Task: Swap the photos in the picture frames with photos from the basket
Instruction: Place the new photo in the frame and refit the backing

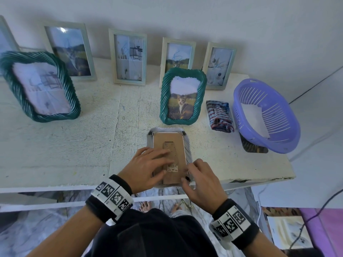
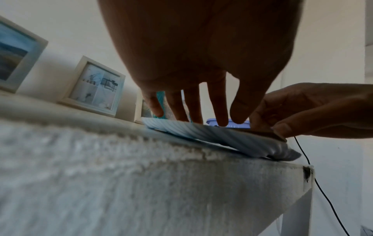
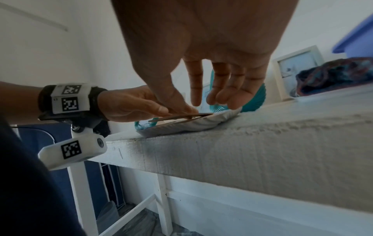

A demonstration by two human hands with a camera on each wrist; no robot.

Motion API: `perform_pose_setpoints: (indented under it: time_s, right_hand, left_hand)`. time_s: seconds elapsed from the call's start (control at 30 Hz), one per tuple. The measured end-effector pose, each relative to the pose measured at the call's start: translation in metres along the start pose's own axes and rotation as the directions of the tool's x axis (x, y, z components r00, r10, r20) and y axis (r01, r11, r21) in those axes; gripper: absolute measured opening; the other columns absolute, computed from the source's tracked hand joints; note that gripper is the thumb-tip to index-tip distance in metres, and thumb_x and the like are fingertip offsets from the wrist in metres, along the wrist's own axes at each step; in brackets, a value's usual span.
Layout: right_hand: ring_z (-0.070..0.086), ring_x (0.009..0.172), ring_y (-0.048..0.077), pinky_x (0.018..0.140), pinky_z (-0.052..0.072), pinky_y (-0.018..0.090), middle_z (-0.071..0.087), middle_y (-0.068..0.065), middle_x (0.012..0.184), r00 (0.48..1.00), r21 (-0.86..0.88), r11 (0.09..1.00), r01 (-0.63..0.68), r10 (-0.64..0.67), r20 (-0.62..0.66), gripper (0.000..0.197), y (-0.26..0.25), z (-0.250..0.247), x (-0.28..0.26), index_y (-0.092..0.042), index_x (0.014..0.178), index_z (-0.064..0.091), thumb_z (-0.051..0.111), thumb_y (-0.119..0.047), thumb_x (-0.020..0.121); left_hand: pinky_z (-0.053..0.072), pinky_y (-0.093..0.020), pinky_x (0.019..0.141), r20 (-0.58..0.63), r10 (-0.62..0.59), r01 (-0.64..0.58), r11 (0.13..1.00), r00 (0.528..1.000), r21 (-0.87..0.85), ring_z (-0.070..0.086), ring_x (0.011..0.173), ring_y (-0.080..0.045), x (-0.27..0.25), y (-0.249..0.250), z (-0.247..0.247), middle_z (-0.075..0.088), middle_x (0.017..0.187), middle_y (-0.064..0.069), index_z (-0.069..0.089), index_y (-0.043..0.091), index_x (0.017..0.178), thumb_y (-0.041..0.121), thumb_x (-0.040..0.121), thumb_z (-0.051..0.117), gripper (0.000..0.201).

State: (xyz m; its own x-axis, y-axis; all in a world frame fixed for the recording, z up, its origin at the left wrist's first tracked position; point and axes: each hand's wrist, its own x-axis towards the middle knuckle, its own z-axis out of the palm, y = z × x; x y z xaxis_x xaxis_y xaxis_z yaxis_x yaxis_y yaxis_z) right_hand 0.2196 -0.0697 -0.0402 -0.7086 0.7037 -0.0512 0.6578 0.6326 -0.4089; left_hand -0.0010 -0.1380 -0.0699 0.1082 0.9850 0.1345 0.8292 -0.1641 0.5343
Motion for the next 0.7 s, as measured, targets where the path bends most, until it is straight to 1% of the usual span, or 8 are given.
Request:
perform_pose_setpoints:
  time_s: [0.03, 0.1, 0.17, 0.23, 0.33, 0.43, 0.57, 0.7]
  right_hand:
    - [0.044, 0.085, 0.015, 0.067, 0.043, 0.023, 0.048, 0.0, 0.098, 0.999, -0.021, 0.999, 0.034, -0.034, -0.001, 0.026, -0.004, -0.001, 0.002, -0.018, 0.099, 0.056, 0.051, -0.038, 0.083]
    - [0.045, 0.093, 0.018, 0.073, 0.046, 0.028, 0.049, 0.002, 0.109, 0.995, -0.05, 0.994, 0.099, -0.098, 0.017, 0.034, -0.01, -0.002, 0.006, -0.022, 0.109, 0.057, 0.054, -0.039, 0.08]
    - [0.045, 0.105, 0.023, 0.083, 0.046, 0.033, 0.048, 0.003, 0.12, 0.989, -0.097, 0.986, 0.134, -0.127, 0.076, 0.042, -0.011, -0.001, 0.008, -0.029, 0.116, 0.055, 0.057, -0.044, 0.077]
    - [0.043, 0.114, 0.027, 0.089, 0.045, 0.038, 0.046, 0.003, 0.127, 0.983, -0.145, 0.978, 0.147, -0.129, 0.128, 0.048, -0.011, 0.001, 0.011, -0.034, 0.118, 0.054, 0.057, -0.053, 0.074]
    - [0.043, 0.116, 0.027, 0.09, 0.046, 0.042, 0.046, 0.002, 0.129, 0.982, -0.157, 0.977, 0.147, -0.125, 0.142, 0.048, -0.01, 0.003, 0.014, -0.036, 0.116, 0.055, 0.057, -0.057, 0.073]
    - [0.043, 0.116, 0.027, 0.09, 0.046, 0.041, 0.047, 0.001, 0.129, 0.983, -0.138, 0.979, 0.153, -0.136, 0.126, 0.047, -0.01, 0.005, 0.018, -0.036, 0.117, 0.055, 0.056, -0.057, 0.075]
    - [0.042, 0.116, 0.027, 0.089, 0.046, 0.041, 0.047, 0.001, 0.129, 0.983, -0.136, 0.978, 0.156, -0.14, 0.123, 0.047, -0.01, 0.006, 0.021, -0.037, 0.117, 0.056, 0.056, -0.058, 0.076]
    - [0.044, 0.116, 0.027, 0.087, 0.047, 0.041, 0.048, 0.001, 0.128, 0.984, -0.134, 0.978, 0.157, -0.143, 0.106, 0.046, -0.009, 0.008, 0.021, -0.037, 0.116, 0.056, 0.056, -0.058, 0.076]
  left_hand:
    - [0.035, -0.04, 0.107, -0.022, -0.007, 0.007, 0.999, 1.0, -0.031, 0.052, 0.124, -0.012, -0.002, -0.001, -0.001, 0.053, 0.139, 0.008, 0.065, 0.033, 0.12, 0.04, 0.088, 0.05, 0.037]
    - [0.038, -0.038, 0.103, -0.083, -0.038, 0.032, 0.997, 0.996, -0.073, 0.053, 0.121, -0.013, -0.007, -0.003, -0.005, 0.055, 0.136, 0.005, 0.066, 0.029, 0.118, 0.036, 0.088, 0.051, 0.034]
    - [0.043, -0.036, 0.096, -0.13, -0.079, 0.069, 0.995, 0.988, -0.078, 0.055, 0.114, -0.012, -0.017, -0.008, -0.01, 0.057, 0.127, 0.006, 0.066, 0.027, 0.11, 0.035, 0.088, 0.052, 0.027]
    - [0.049, -0.036, 0.087, -0.128, -0.104, 0.097, 0.993, 0.986, -0.063, 0.056, 0.105, -0.008, -0.029, -0.014, -0.015, 0.057, 0.117, 0.01, 0.065, 0.028, 0.101, 0.035, 0.089, 0.053, 0.019]
    - [0.053, -0.033, 0.081, -0.09, -0.116, 0.11, 0.992, 0.989, -0.068, 0.058, 0.097, -0.001, -0.045, -0.019, -0.02, 0.057, 0.113, 0.015, 0.065, 0.03, 0.095, 0.04, 0.089, 0.054, 0.016]
    - [0.053, -0.03, 0.081, -0.064, -0.103, 0.1, 0.994, 0.993, -0.042, 0.058, 0.096, 0.003, -0.053, -0.017, -0.021, 0.059, 0.119, 0.015, 0.068, 0.031, 0.094, 0.042, 0.088, 0.053, 0.019]
    - [0.048, -0.027, 0.081, -0.06, -0.082, 0.084, 0.996, 0.995, 0.028, 0.061, 0.097, 0.0, -0.056, -0.016, -0.023, 0.061, 0.124, 0.011, 0.071, 0.032, 0.098, 0.041, 0.088, 0.051, 0.023]
    - [0.048, -0.03, 0.083, -0.014, -0.08, 0.081, 0.996, 0.997, 0.044, 0.06, 0.1, -0.002, -0.053, -0.018, -0.025, 0.058, 0.124, 0.012, 0.069, 0.037, 0.1, 0.043, 0.089, 0.05, 0.022]
